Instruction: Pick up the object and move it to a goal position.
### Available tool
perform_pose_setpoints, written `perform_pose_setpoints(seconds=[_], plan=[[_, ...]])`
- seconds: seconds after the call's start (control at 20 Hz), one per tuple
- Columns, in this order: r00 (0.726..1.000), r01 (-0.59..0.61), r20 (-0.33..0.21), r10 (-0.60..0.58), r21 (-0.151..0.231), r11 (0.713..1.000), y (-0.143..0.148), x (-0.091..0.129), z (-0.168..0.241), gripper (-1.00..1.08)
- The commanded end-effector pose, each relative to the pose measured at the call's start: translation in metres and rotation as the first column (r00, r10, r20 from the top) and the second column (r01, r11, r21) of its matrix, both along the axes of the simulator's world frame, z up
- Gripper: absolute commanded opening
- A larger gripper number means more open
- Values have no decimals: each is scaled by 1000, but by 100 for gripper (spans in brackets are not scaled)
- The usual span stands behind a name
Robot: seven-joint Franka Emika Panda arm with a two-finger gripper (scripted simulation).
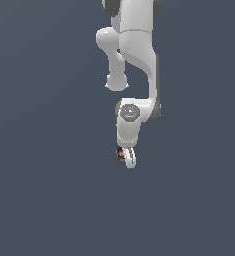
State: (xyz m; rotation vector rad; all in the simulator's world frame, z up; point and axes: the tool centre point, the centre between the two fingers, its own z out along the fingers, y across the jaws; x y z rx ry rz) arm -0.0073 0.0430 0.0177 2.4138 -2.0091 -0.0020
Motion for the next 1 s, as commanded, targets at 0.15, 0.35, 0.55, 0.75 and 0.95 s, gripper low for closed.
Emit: perform_pose_setpoints(seconds=[0.15, 0.35, 0.55, 0.75, 0.95], plan=[[1000, 0, 1, 0, 0, 1000, 0, 1, -2, -100], [1000, 0, 1, 0, 0, 1000, 0, 1, -2, -100], [1000, 0, 3, 0, 1, 1000, 0, 1, -1, -100], [1000, 0, 3, 0, 1, 1000, -1, 0, 2, -100], [1000, 0, 3, 0, 1, 1000, -7, -4, 12, -100]])
